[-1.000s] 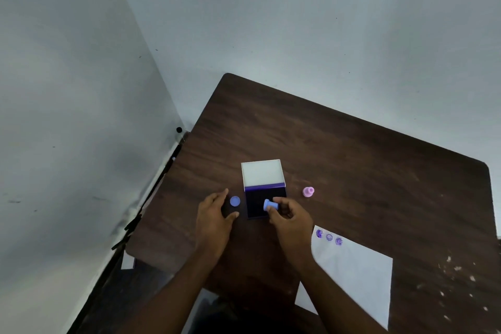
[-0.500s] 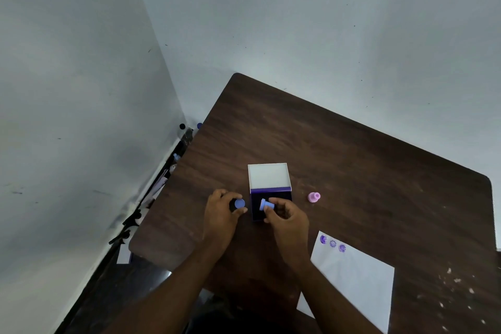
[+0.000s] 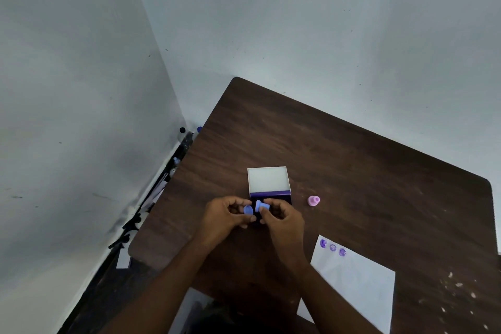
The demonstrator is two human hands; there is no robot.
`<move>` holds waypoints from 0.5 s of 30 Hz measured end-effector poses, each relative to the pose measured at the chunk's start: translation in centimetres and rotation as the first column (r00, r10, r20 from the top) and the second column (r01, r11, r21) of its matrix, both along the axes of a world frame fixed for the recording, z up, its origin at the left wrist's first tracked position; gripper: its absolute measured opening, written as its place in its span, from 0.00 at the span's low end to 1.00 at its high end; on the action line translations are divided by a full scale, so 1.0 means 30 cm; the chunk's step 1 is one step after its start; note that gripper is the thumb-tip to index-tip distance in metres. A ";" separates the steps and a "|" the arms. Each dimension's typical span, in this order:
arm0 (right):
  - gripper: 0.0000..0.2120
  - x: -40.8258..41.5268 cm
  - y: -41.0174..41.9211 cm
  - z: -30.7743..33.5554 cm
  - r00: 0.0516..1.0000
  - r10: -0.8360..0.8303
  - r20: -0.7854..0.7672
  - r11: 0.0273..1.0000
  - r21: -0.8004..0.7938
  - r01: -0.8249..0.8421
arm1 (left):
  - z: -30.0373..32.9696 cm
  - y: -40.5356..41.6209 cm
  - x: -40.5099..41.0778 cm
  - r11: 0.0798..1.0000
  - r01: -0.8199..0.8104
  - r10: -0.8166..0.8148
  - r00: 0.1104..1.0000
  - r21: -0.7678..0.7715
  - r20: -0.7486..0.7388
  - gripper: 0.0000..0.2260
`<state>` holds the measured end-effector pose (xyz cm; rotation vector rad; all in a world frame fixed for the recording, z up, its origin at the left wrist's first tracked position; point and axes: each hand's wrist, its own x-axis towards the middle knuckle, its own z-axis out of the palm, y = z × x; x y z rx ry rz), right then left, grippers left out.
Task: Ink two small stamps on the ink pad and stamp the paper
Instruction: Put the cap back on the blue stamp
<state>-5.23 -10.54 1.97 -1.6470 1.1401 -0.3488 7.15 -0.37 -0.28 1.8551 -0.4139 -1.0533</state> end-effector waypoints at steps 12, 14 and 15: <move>0.13 -0.008 0.001 0.003 0.996 0.084 -0.007 0.995 -0.049 -0.084 | 0.081 -0.035 0.011 0.991 0.125 -0.128 0.990 0.056 0.061 0.17; 0.13 -0.008 -0.006 0.003 0.997 0.075 -0.006 0.996 -0.043 -0.075 | 0.090 -0.043 0.004 0.992 0.116 -0.120 0.990 0.053 0.076 0.17; 0.13 -0.008 -0.010 0.003 0.997 0.071 -0.007 0.997 -0.035 -0.071 | 0.094 -0.046 0.001 0.992 0.111 -0.115 0.990 0.051 0.087 0.17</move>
